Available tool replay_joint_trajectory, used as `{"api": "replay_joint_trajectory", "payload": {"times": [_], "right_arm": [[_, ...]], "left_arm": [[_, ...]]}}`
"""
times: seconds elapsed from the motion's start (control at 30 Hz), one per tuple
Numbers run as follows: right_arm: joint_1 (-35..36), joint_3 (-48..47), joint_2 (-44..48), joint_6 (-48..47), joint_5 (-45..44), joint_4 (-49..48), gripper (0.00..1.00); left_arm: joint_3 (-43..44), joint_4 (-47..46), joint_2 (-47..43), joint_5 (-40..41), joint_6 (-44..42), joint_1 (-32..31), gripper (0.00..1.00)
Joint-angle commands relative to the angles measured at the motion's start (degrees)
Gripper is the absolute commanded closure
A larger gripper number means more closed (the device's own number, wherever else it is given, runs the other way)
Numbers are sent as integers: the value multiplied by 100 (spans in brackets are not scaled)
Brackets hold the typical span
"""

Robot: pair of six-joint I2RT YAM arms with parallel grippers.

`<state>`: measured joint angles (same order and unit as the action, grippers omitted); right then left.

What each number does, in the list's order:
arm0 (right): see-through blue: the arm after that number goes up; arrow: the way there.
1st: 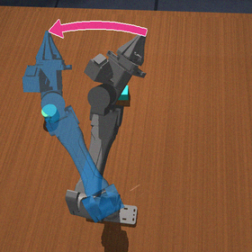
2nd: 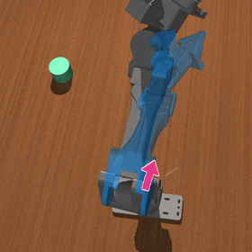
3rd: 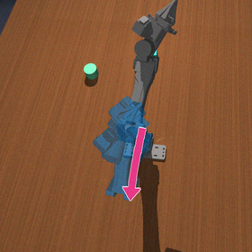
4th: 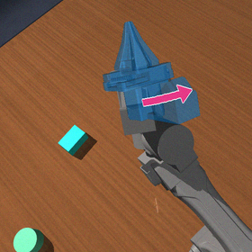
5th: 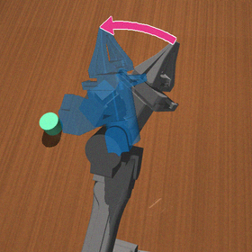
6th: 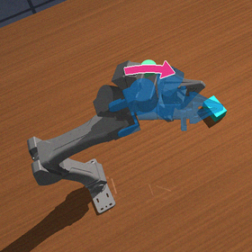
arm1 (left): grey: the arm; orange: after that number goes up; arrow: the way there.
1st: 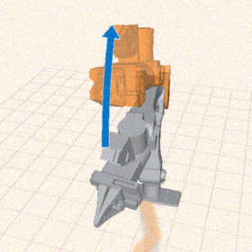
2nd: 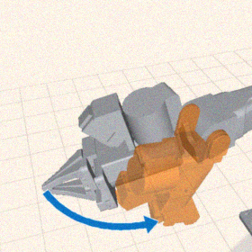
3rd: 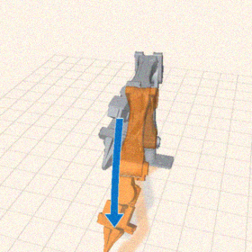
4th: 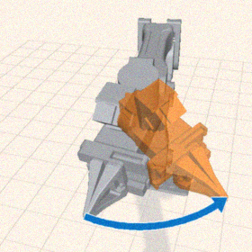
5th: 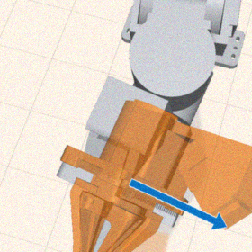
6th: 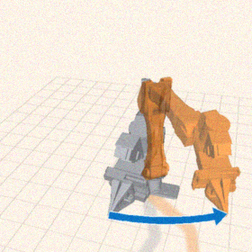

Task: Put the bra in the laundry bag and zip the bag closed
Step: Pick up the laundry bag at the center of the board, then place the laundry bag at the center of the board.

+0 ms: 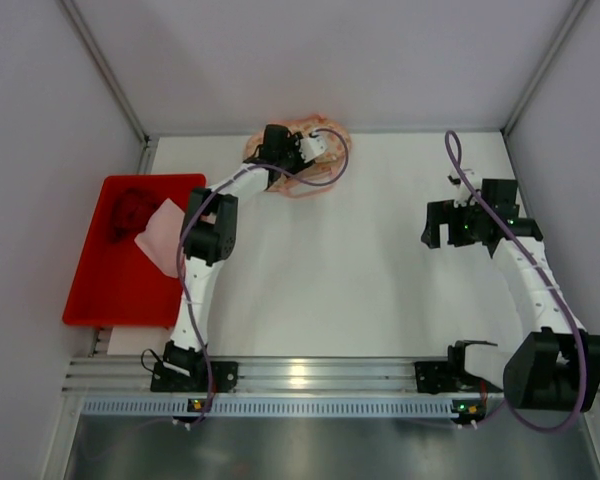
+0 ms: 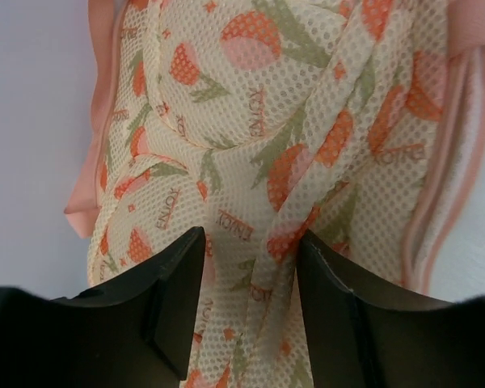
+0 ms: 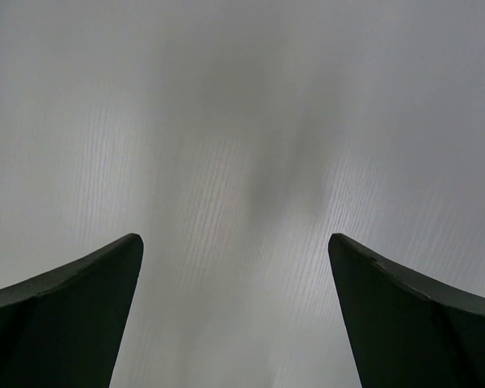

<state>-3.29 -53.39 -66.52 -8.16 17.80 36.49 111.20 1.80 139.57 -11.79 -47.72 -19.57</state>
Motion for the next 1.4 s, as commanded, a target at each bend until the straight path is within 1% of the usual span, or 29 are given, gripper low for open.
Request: {"api": "replay_joint_trajectory", "payload": {"times": [0.0,0.03,0.13,0.2,0.23,0.27,0.37,0.4,0.5,0.53,0.6,0.67,0.73,0.83,0.87,0.93,1.03,1.07,1.13,1.17,1.2,1.27,1.3,1.33,1.37], "right_arm": [[-75,-216,-124,87,-66,-142,1],[-84,-234,-133,96,-75,-133,1],[-93,-260,-186,104,-58,-151,1],[-93,-269,-212,122,-66,-151,1],[-93,-278,-221,122,-66,-160,0],[-93,-286,-230,131,-75,-151,0],[-102,-304,-195,140,-75,-142,1],[-102,-304,-186,140,-75,-133,0],[-102,-295,-124,140,-75,-142,1],[-102,-304,-98,140,-75,-142,1],[-102,-313,-63,148,-66,-142,1],[-102,-356,-45,157,-23,-116,1],[-102,-366,-45,166,4,-98,0],[-102,-409,-10,184,48,-63,0],[-102,-418,25,184,48,-46,1],[-110,-410,60,184,91,-28,1],[-111,-392,130,175,101,7,1],[-102,-383,157,166,109,7,1],[-111,-374,183,157,118,25,1],[-111,-383,192,157,118,34,0],[-111,-383,183,148,118,42,1],[-119,-409,201,148,66,69,1],[-137,-418,210,148,57,60,1],[-198,-427,218,140,74,69,1],[-233,-444,253,131,126,77,0]], "left_arm": [[367,-523,97,414,-193,6,47],[376,-610,97,432,-211,6,53],[429,-637,53,458,-228,24,61],[525,-637,27,467,-202,15,75],[569,-637,1,485,-193,24,86],[700,-637,-8,520,-159,15,100],[964,-620,-52,730,8,15,100],[1226,-446,-52,774,9,15,100],[1561,-365,-175,1117,87,15,100],[1589,-330,-245,1318,88,24,100],[1563,-207,-543,1337,132,6,100],[1554,161,-737,1460,141,-46,100],[1284,416,-1106,1565,1,-117,100],[817,557,-1677,2004,-211,-336,100],[624,706,-1809,2223,-176,-458,100],[491,1205,-2117,2365,-36,-643,100],[-149,1480,-2556,2743,211,-881,100],[-525,1611,-2662,2822,341,-1064,100],[-625,1971,-2882,2902,657,-1232,100],[-565,2225,-2891,2876,894,-1372,100],[-347,2880,-2883,2788,1419,-1435,100],[-99,3525,-2865,2578,2001,-1611,100],[50,4077,-2856,2420,2596,-1663,100],[199,4317,-2865,2001,2889,-1707,100],[227,4485,-2891,1779,3179,-1786,100]]}}
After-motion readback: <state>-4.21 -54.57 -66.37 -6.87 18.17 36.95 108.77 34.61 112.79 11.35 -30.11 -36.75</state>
